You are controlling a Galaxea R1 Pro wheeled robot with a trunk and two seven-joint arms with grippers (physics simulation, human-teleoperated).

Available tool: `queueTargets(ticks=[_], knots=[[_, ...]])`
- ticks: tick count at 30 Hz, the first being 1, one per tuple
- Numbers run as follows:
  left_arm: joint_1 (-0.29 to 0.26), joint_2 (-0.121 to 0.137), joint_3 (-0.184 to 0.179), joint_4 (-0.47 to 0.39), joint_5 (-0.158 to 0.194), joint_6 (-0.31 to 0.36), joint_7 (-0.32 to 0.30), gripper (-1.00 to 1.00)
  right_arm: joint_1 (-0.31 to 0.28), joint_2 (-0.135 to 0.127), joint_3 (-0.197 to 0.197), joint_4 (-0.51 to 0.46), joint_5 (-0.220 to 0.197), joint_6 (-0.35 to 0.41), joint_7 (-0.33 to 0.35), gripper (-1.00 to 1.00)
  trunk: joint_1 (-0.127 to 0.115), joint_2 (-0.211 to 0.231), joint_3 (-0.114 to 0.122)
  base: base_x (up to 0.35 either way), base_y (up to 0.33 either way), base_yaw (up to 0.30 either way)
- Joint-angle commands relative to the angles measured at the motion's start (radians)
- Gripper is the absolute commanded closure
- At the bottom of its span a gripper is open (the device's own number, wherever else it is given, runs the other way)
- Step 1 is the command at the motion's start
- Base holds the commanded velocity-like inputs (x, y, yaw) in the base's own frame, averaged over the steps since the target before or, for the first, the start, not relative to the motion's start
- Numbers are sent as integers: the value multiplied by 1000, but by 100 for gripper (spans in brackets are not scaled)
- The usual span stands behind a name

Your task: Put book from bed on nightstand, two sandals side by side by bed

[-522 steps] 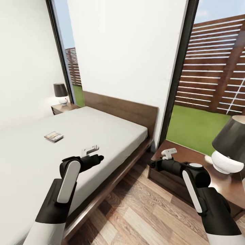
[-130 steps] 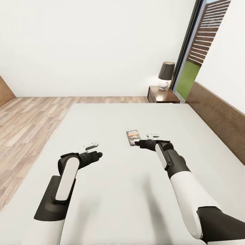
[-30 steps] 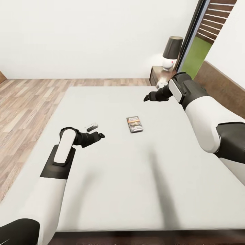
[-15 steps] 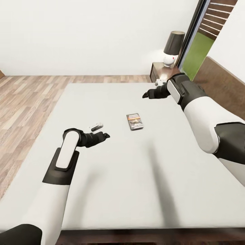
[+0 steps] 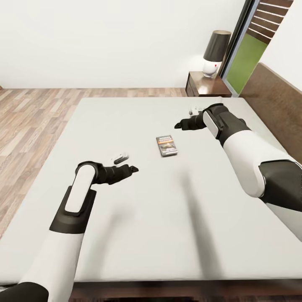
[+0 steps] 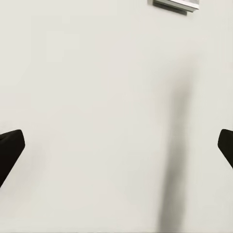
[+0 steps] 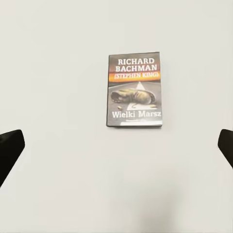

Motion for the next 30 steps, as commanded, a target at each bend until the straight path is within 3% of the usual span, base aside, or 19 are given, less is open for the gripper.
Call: queueTargets(ticks=[1,6,13,23,30], knots=[[-13,3,3,21,11,2,13,-100,2,-1,7,-1,-2,3,2,-100,4,-8,-5,0,0,0],[-83,17,7,94,16,2,20,-100,6,-1,8,-1,-1,0,0,-100,23,-43,-29,0,0,0],[-211,34,10,238,34,2,24,-100,9,-1,9,-1,0,-19,-6,-100,23,-43,-40,0,0,0],[-269,56,6,274,60,2,30,-100,9,-1,11,-5,2,-26,-7,-100,23,-43,-55,0,0,0],[-298,64,5,281,70,2,31,-100,5,0,10,-10,2,-25,-8,-100,50,-92,-88,0,0,0]])
